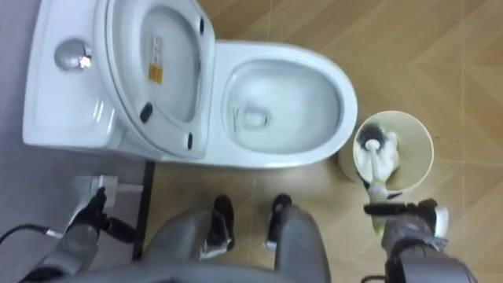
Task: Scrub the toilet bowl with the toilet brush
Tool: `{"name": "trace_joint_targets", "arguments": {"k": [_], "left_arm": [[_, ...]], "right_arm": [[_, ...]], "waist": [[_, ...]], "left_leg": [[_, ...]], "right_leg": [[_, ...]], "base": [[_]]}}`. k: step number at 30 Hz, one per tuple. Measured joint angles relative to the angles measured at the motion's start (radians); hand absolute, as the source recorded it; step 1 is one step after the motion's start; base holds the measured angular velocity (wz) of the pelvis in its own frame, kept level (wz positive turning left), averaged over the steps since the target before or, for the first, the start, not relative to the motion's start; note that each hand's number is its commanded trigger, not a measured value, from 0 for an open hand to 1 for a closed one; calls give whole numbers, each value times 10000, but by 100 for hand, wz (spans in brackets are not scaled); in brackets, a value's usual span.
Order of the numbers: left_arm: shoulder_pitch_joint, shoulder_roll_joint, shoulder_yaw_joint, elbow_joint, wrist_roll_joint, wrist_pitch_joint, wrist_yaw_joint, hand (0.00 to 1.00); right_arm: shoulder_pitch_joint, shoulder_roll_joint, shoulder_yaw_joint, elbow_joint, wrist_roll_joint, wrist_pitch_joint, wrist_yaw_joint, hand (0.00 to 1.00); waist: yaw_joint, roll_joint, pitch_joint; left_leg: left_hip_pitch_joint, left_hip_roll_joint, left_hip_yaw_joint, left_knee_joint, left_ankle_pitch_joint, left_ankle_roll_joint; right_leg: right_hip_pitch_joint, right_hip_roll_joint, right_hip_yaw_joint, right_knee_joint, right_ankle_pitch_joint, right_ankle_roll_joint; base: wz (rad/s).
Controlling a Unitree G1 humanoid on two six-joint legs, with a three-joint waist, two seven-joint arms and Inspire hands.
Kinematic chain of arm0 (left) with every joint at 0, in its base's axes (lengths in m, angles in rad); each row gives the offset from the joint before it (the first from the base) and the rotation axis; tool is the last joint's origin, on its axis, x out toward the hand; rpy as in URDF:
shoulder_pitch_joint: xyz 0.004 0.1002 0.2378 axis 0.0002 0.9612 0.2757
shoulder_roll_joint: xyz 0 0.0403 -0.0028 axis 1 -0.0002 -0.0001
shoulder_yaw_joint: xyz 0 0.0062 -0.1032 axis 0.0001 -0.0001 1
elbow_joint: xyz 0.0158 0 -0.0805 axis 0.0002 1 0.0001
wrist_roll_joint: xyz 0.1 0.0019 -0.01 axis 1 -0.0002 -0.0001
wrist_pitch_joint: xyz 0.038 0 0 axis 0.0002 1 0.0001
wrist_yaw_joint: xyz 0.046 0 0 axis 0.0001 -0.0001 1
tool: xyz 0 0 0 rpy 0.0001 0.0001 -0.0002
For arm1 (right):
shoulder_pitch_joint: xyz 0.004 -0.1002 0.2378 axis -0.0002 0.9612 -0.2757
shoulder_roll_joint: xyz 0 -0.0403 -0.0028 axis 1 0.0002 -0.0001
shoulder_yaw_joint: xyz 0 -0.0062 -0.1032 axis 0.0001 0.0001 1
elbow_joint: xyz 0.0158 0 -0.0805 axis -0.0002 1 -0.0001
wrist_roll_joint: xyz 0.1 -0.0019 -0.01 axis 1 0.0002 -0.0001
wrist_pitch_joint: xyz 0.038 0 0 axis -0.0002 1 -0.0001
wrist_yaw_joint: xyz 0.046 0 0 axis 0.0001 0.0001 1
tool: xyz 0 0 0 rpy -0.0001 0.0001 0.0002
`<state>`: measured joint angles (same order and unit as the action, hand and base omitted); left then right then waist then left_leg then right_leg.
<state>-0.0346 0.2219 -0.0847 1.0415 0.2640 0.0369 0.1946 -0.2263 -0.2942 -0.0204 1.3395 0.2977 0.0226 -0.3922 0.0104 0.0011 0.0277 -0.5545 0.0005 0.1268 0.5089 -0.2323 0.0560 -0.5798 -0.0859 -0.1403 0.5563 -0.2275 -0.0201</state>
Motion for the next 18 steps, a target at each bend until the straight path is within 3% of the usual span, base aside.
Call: {"name": "trace_joint_targets", "arguments": {"k": [3,7,13,15,18], "left_arm": [[-203,54,-239,-191,1,-150,230,0],[-252,82,-604,-415,-11,-219,425,0],[-601,420,-658,-403,-430,-103,846,0],[-800,426,-848,-408,-581,10,870,0],[-866,413,-1045,-484,-595,-33,883,0]], "right_arm": [[-194,-224,220,21,109,1,198,0],[-356,-449,475,9,284,3,444,0],[-529,-690,804,8,705,39,677,0],[-648,-808,1048,29,700,201,784,0],[-775,-997,1180,38,868,225,1158,0]], "waist": [[-68,-28,29],[-19,-52,55],[193,-16,61],[282,83,107],[403,192,112]], "left_leg": [[-516,-111,-205,424,-35,18],[-1169,-70,-265,1140,-328,28],[-2524,14,-473,2453,-655,35],[-3005,32,-491,2966,-771,76],[-3679,22,-478,3536,-859,88]], "right_leg": [[-389,-52,-22,378,-156,3],[-979,-95,-25,1024,-421,-30],[-2166,-70,-22,2114,-684,-87],[-2628,-141,-6,2647,-833,-83],[-3330,-223,5,3283,-969,-109]], "base": [[17],[8],[5],[6],[2]]}}
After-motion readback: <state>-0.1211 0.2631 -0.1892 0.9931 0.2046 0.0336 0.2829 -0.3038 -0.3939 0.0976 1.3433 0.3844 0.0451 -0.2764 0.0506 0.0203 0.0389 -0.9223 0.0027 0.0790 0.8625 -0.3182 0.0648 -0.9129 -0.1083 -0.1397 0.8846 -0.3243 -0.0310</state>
